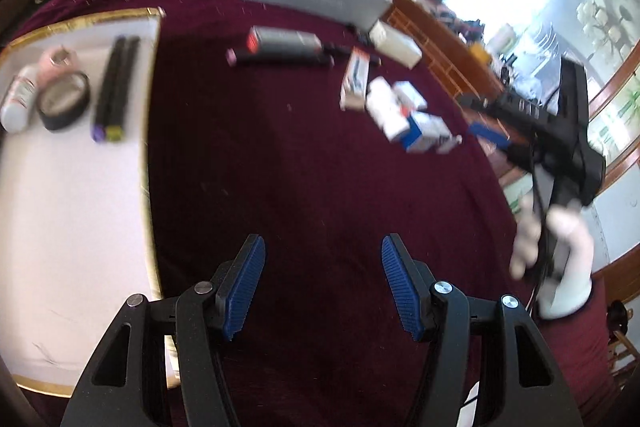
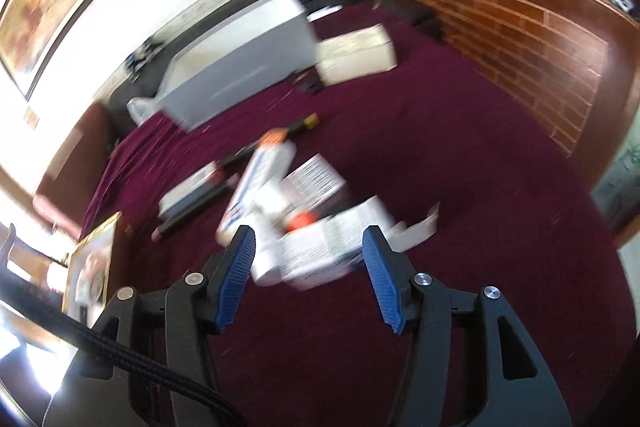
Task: Organize objects
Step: 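Move both open grippers back toward the remaining medicine boxes, then grasp a white pill bottle with the right gripper while the left gripper approaches a blue-and-white medicine box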
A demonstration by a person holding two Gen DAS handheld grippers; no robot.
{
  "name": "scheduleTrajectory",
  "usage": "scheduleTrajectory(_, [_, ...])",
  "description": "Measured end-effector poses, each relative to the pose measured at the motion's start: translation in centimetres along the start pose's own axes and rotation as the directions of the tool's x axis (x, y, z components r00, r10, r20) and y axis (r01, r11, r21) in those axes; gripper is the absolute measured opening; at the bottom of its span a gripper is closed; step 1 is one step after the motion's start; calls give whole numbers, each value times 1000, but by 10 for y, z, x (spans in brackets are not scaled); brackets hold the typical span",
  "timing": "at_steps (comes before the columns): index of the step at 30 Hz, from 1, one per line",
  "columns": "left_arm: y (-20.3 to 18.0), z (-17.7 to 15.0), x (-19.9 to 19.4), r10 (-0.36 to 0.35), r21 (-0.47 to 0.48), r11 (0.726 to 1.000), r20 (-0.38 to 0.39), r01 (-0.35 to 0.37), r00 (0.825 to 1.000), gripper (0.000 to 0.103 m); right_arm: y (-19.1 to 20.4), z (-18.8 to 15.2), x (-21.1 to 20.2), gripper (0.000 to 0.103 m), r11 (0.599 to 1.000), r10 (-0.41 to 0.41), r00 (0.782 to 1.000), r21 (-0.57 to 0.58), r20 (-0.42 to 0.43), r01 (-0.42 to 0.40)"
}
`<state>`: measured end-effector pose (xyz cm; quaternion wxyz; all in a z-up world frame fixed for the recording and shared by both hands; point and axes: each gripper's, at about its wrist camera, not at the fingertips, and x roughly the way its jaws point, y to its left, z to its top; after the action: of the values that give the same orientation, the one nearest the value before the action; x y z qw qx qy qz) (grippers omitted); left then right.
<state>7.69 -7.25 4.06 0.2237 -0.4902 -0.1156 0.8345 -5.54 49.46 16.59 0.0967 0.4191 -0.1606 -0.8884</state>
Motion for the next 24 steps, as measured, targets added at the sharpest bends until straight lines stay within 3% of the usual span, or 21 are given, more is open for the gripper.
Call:
scheduleTrajectory(2, [-7, -2, 1, 31, 14, 999, 18, -31, 999, 55, -12, 12, 7, 54, 999, -39, 999, 12, 12, 39])
scheduleTrajectory(6, [-5, -4, -3, 26, -11, 1000, 24, -26, 999, 55, -38, 30, 31, 54, 995, -77, 997, 61, -16, 78])
scheduleTrajectory(11, [-3, -4, -2, 32, -20, 999, 23, -32, 999, 55, -47, 31, 59, 54, 994, 61, 991, 100, -115, -50])
scheduleTrajectory(14, [-2, -2, -2, 41, -18, 999, 27, -40, 999, 55, -18, 13, 63, 56, 975, 219, 951, 30, -217, -218])
scheduleTrajectory(17, [3, 2, -2, 50, -28, 998, 25, -49, 998, 55, 11, -18, 57, 57, 907, 391, 848, -5, -358, -421])
scheduleTrajectory(18, [6, 4, -2, 52, -36, 998, 26, -51, 998, 55, 20, -29, 52, 57, 889, 408, 825, -35, -390, -457])
scheduleTrajectory(19, [10, 6, -2, 54, -47, 997, 25, -53, 998, 55, 25, -35, 46, 57, 886, 398, 828, -68, -394, -458])
scheduleTrajectory(24, [23, 11, -3, 57, -97, 994, 27, -54, 998, 55, 28, -31, 25, 61, 933, 273, 926, -162, -260, -321])
